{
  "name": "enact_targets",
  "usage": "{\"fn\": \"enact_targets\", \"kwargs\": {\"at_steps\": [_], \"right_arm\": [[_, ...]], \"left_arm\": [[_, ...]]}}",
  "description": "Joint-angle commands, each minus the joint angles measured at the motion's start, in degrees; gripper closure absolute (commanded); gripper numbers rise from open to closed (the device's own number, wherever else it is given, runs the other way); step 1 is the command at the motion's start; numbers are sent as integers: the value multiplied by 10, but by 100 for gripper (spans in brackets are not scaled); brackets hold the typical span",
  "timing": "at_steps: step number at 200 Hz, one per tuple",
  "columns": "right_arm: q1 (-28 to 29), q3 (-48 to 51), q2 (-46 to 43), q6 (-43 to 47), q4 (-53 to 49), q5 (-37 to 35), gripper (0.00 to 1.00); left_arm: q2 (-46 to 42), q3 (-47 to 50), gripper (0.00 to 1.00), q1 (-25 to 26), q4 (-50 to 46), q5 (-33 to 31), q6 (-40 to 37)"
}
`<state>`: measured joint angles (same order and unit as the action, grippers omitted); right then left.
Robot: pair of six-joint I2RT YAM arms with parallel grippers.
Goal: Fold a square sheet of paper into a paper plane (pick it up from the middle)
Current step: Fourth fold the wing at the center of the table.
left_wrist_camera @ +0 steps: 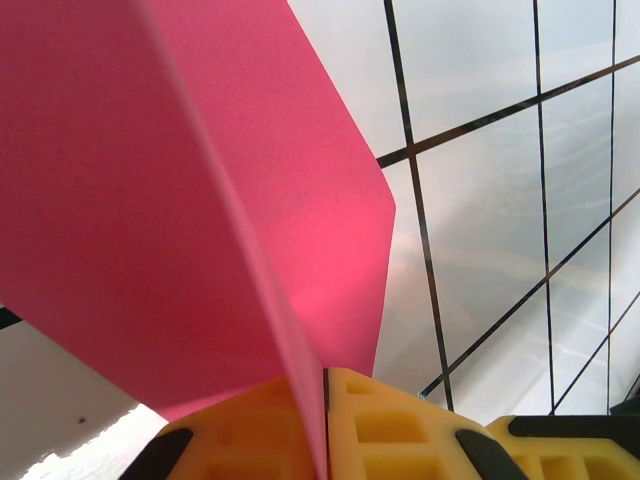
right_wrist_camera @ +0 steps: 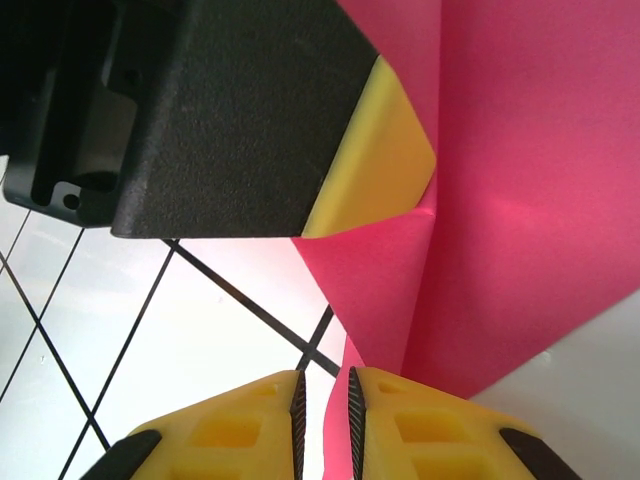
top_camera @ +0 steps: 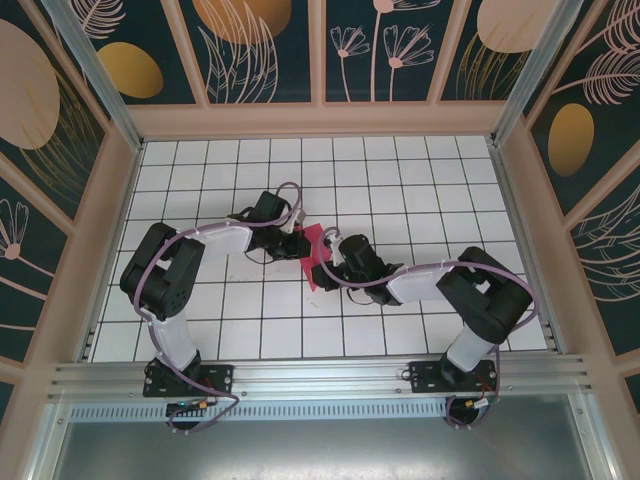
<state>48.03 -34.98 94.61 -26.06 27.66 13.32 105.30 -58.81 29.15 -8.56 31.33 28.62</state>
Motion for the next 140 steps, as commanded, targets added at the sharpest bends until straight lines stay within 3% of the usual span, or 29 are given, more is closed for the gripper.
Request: {"fn": "enact_targets", "kwargs": {"at_steps": [1, 76, 140], "right_arm": [[5, -8, 15, -5, 6, -3, 77], [7, -24, 31, 1, 9, 14, 83], [17, -8, 20, 12, 13, -13, 74]], "left_arm": [[-1, -4, 89, -4, 6, 15, 1], [-3, -4, 88, -4, 7, 16, 5], [-6, -3, 88, -4, 8, 18, 16]]}}
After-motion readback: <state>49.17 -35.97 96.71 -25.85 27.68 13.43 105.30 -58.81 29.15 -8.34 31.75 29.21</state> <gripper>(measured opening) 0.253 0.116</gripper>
